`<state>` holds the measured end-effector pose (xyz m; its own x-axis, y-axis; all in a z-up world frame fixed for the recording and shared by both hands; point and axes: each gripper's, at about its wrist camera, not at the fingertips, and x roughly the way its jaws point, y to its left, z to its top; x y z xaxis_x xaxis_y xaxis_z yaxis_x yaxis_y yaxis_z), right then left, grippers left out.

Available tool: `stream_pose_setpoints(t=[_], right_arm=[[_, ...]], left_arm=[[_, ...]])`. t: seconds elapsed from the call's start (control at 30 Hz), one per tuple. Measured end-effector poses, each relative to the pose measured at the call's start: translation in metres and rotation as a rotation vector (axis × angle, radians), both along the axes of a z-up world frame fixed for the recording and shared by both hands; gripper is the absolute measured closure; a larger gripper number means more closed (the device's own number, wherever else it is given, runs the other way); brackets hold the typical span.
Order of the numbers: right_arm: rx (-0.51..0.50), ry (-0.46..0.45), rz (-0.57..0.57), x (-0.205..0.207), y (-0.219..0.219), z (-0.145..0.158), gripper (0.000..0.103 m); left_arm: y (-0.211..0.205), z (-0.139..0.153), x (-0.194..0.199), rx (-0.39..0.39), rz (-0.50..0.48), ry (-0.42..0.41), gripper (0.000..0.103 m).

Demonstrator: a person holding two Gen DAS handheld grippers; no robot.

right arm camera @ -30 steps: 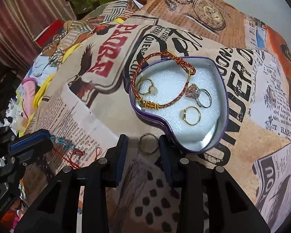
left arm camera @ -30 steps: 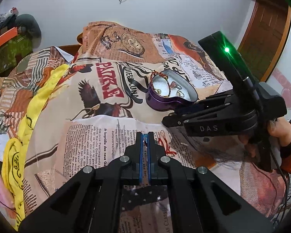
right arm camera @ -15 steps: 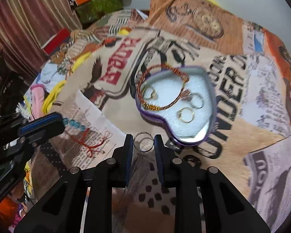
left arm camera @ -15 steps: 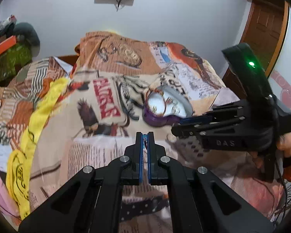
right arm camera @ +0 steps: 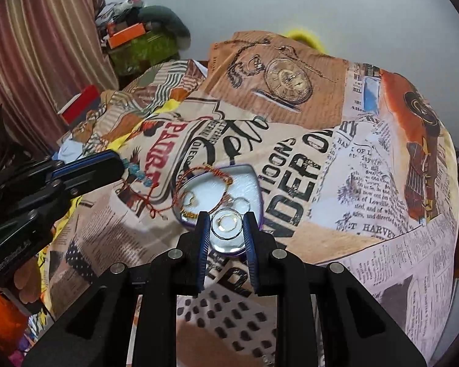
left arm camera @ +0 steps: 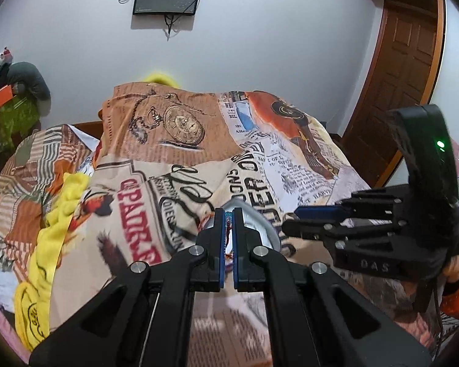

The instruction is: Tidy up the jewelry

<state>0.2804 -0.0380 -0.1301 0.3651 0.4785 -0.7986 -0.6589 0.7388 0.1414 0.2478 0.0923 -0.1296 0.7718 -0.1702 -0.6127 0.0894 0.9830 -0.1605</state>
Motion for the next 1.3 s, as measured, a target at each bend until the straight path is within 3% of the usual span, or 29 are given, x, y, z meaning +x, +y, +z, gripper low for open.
stream_pose_setpoints(t=[0.37,0.77,1.07,1.3], right_arm=[[-0.030,0.046,0.032,0.016,0.009,-0.028,0.083],[-0.092,0.041,0.061,0.023,0.024,-0.048,0.083],[-0.140,0.015,0.076,0.021,0.030,-0.049,0.083],[-0.177,-0.029,0.069,0.013,0.031,-0.041,0.075]], left_arm=[[-0.012,-0.028,0.045,0.016,-0.026,0.074,0.101],[-0.004,-0.063,0.064,-0.018,-0.030,0.181,0.101],[0.003,-0.055,0.054,-0.027,-0.021,0.177,0.098],[0.010,-0.035,0.036,-0.012,0.005,0.138,0.082]])
